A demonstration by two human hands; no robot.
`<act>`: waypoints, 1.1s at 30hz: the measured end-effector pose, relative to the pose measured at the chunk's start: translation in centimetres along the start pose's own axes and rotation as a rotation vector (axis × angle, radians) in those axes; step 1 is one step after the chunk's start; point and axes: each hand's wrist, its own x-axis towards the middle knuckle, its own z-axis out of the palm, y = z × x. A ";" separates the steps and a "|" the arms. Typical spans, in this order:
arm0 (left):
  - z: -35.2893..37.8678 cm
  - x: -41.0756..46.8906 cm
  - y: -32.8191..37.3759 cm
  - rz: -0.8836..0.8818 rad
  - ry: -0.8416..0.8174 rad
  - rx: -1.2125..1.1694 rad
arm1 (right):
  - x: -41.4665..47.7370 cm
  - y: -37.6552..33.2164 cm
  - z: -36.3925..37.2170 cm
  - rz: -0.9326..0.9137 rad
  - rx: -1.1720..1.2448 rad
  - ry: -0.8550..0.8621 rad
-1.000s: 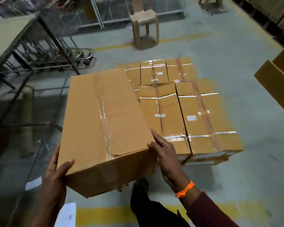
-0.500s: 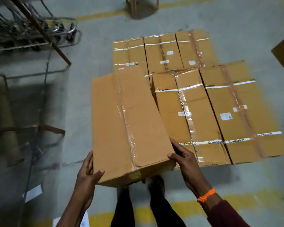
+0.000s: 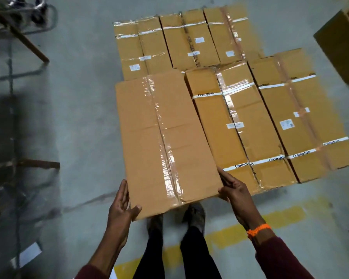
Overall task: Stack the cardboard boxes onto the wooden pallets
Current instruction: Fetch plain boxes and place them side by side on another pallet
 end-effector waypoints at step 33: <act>5.3 6.0 -0.9 -0.030 0.045 0.123 | 3.6 8.9 -0.3 -0.184 -0.719 0.183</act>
